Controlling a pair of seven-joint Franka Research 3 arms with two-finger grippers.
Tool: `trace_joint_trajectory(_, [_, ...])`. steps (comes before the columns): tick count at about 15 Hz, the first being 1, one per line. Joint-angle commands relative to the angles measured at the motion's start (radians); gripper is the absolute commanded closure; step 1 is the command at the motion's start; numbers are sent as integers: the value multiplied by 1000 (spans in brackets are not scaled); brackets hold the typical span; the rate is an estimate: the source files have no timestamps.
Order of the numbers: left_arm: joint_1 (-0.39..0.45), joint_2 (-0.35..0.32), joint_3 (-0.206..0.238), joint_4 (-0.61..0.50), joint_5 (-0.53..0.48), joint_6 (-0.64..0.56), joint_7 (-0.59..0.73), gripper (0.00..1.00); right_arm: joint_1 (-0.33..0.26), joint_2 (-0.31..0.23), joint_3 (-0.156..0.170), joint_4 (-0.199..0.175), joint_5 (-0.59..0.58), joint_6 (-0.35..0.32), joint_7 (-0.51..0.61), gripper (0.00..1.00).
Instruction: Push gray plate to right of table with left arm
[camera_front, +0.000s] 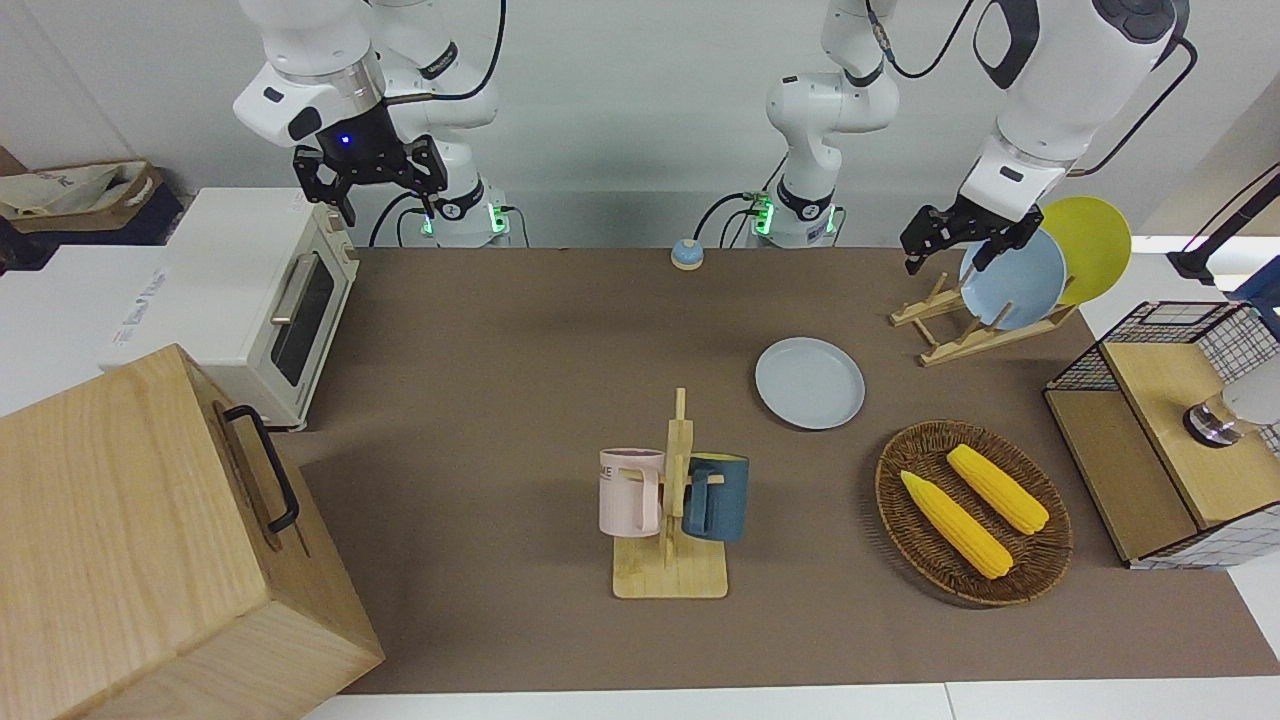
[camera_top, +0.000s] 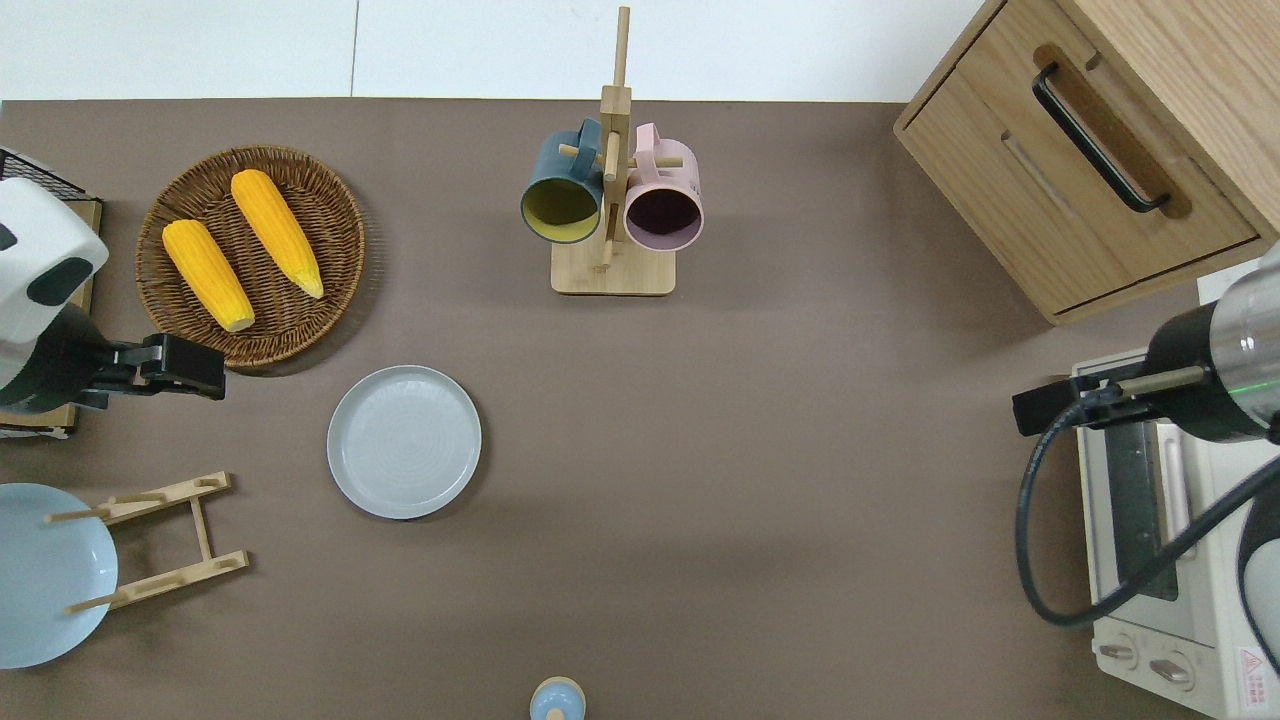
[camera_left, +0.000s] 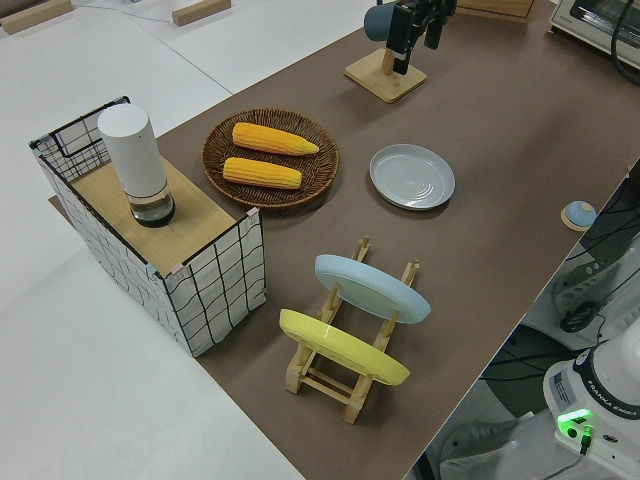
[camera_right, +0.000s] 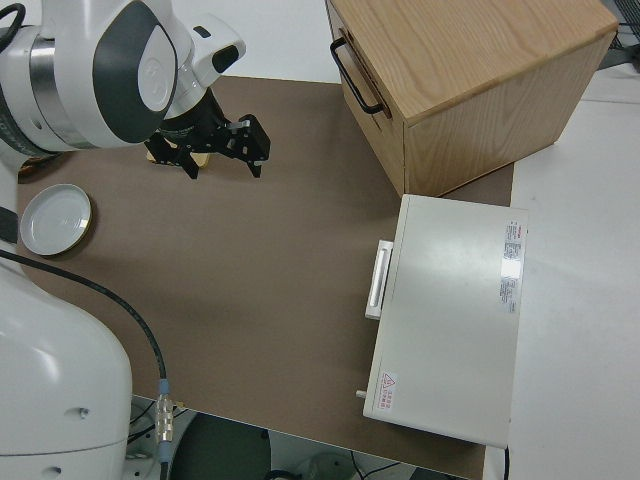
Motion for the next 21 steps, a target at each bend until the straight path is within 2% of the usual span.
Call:
trace_joint_trajectory(1, [0,-32,0,-78,-1,43,-51,0,-20,-3,17,9,6,-16,13,17])
trace_joint_trajectory(10, [3,-71,1,-348,-10,290,-67,0,-20,-3,15,9,6,-16,13,17])
trace_joint_trajectory(12, [4,-63,1,-393,-10,326,-67,2,-20,-3,15,9,4,-16,13,17])
trace_joint_trajectory(18, [4,-51,18,-555,-15,529,-79,0,-20,-3,17,9,4,-16,13,17])
trace_joint_trajectory(21, [1,-16,23,-586,-15,583,-100,0,-20,-3,15,9,6,-16,13,17])
